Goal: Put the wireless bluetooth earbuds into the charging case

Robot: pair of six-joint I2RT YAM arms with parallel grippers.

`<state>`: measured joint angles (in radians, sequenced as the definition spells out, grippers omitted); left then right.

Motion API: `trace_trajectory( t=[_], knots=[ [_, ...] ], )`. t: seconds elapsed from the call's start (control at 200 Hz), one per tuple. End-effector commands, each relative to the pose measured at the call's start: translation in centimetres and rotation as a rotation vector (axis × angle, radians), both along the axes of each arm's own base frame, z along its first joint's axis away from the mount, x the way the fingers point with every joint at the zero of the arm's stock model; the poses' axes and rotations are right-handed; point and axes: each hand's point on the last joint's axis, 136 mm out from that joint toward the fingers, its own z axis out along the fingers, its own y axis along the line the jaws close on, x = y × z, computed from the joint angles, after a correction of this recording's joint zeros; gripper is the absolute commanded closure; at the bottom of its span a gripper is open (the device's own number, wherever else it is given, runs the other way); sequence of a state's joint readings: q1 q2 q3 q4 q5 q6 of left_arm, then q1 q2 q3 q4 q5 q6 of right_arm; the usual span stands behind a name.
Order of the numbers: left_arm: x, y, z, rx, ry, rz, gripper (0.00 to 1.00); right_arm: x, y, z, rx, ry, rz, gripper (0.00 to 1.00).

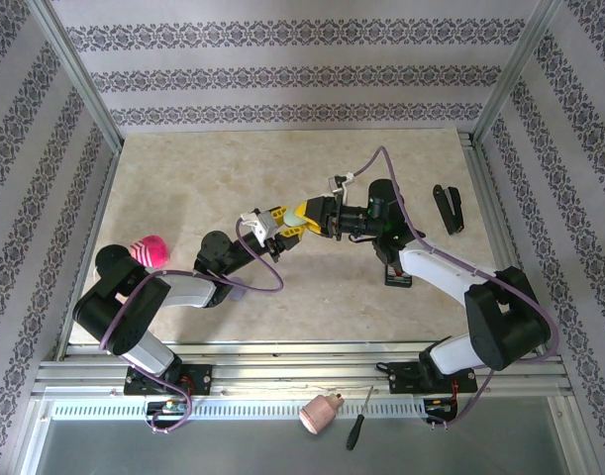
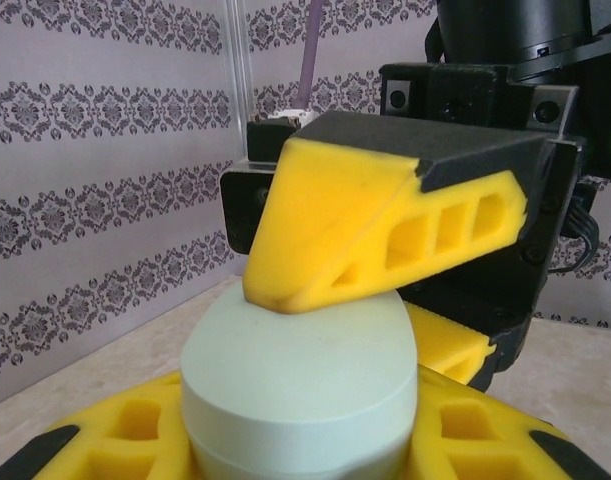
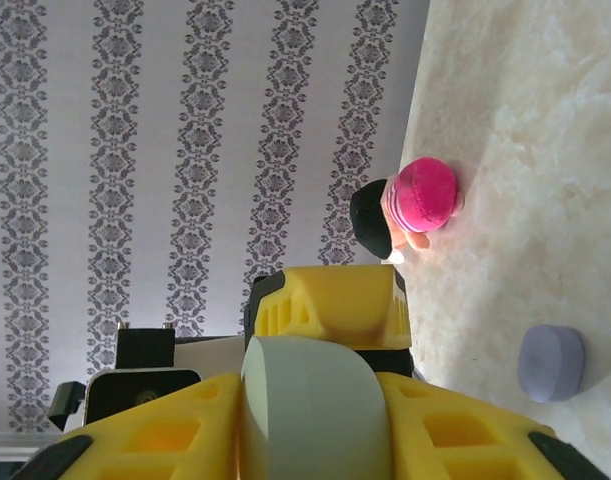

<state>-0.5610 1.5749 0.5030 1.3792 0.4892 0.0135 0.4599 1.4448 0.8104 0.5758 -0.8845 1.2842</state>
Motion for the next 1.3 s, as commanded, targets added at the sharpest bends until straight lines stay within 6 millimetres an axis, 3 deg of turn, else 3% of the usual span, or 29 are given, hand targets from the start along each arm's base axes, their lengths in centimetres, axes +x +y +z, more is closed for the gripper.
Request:
trace_trajectory(
  t=[0.0, 0.085, 0.15, 0.27, 0.42, 0.56, 0.794, 1.094, 1.204, 1.299],
  knots=[
    [-0.6, 0.2, 2.2, -0.039, -0.067, -0.009, 0.82, 0.5, -0.4, 0.5, 0.028, -0.024, -0.013, 0.73],
    [-0.5, 0.4, 2.1, -0.038, -0.067, 0.003, 0.76, 0.7, -0.5, -0.1, 0.003, -0.034, -0.022, 0.75],
    [-0.4, 0.7, 2.0, -0.035, -0.066, 0.021, 0.55, 1.1, -0.7, -0.6, -0.025, -0.056, -0.038, 0.75],
    [-0.5, 1.5, 0.7, -0.012, -0.05, 0.066, 0.32, 2.7, -1.3, -2.5, -0.101, -0.094, -0.096, 0.74],
    [0.0, 3.7, -1.9, 0.015, 0.023, 0.191, 0.19, 6.1, -2.8, -6.0, -0.252, -0.148, -0.193, 0.75],
    [-0.1, 5.2, -4.8, 0.099, 0.103, 0.271, 0.11, 9.3, -3.2, -10.7, -0.449, -0.181, -0.222, 0.73],
    [-0.1, 8.7, -7.4, 0.155, 0.229, 0.437, 0.06, 13.7, -1.1, -15.4, -0.56, -0.166, -0.202, 0.71],
    [-0.5, 11.3, -11.0, 0.296, 0.5, 0.565, 0.01, 17.9, 0.3, -20.4, -0.701, -0.13, -0.219, 0.69],
    [-0.6, 12.1, -12.3, 0.3, 0.602, 0.61, 0.0, 18.8, -0.5, -22.1, -0.794, -0.123, -0.224, 0.68],
    [-0.8, 12.9, -13.6, 0.335, 0.717, 0.663, 0.0, 19.2, -1.2, -22.4, -0.846, -0.131, -0.233, 0.65]
  ],
)
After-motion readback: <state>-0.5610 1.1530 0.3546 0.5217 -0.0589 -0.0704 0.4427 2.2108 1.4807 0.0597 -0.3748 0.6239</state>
